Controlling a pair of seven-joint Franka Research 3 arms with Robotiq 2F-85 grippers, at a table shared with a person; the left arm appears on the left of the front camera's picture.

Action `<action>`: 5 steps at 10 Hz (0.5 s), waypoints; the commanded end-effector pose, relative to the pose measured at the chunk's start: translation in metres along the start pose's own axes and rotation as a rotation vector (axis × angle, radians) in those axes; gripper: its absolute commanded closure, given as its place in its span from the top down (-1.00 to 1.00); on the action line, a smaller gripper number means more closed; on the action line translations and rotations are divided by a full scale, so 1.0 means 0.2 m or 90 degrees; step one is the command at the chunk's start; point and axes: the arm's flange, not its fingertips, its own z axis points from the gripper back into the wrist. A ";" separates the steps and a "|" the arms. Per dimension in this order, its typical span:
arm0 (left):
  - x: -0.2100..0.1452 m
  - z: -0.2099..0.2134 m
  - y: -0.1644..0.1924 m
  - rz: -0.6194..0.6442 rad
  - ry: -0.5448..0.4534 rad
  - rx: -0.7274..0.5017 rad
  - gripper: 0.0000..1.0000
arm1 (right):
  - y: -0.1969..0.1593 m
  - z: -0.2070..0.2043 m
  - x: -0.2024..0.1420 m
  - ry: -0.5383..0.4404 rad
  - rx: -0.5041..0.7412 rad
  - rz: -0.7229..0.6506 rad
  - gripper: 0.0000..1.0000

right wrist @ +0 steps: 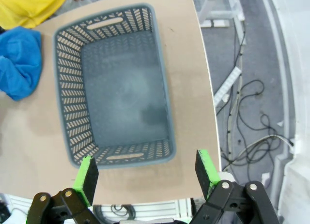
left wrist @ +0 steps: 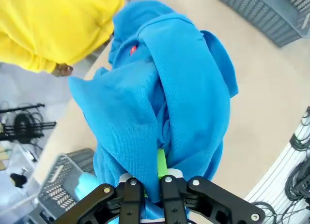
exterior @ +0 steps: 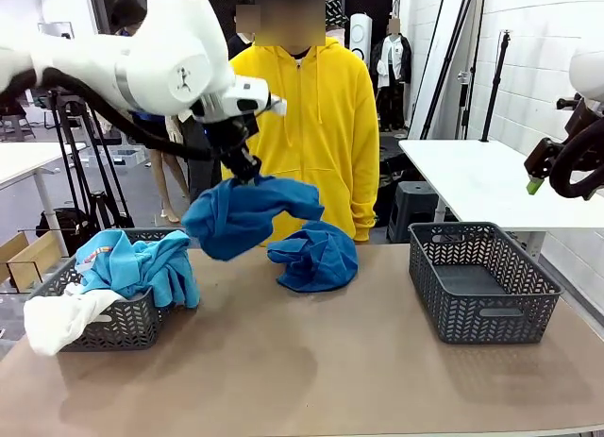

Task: Sort the tops and bottoms.
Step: Lift clothes from the center of the table with your left hand, then sort the clothes according to human instructions.

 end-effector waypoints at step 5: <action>0.03 0.31 -0.13 -0.037 -0.121 0.009 -1.00 | 0.01 0.00 -0.01 0.003 -0.014 -0.009 1.00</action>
